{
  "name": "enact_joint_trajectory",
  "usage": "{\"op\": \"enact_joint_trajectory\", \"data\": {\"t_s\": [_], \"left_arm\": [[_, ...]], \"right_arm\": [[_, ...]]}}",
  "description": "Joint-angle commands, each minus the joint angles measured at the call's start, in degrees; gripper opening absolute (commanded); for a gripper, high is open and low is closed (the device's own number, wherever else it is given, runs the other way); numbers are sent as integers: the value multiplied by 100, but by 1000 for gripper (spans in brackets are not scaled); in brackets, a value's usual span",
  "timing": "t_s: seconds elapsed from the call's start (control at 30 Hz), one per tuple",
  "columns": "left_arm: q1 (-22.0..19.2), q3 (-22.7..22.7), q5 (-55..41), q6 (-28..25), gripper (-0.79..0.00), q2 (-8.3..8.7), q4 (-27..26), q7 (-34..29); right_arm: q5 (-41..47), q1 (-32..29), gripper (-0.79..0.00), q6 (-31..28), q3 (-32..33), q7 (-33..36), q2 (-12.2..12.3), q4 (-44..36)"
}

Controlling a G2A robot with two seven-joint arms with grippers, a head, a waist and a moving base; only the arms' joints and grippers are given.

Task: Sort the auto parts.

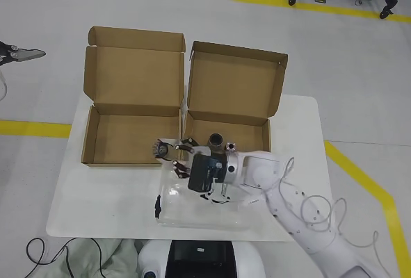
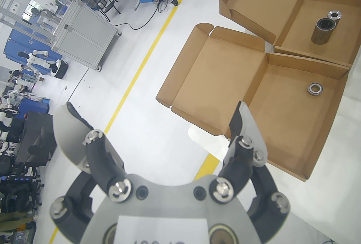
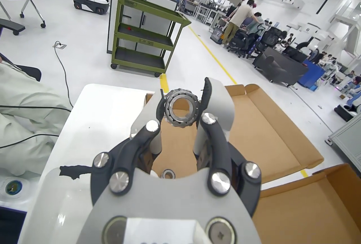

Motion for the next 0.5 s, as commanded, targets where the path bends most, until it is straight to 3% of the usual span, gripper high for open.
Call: {"op": "enact_joint_trajectory", "data": {"t_s": [0.0,0.47], "left_arm": [[0,0,0,0,0,0,0,0],[0,0,0,0,0,0,0,0]], "right_arm": [[11,73,-785,24,-105,23,-36,166],[401,794,-785,596,-1003,529,-534,1537]]}}
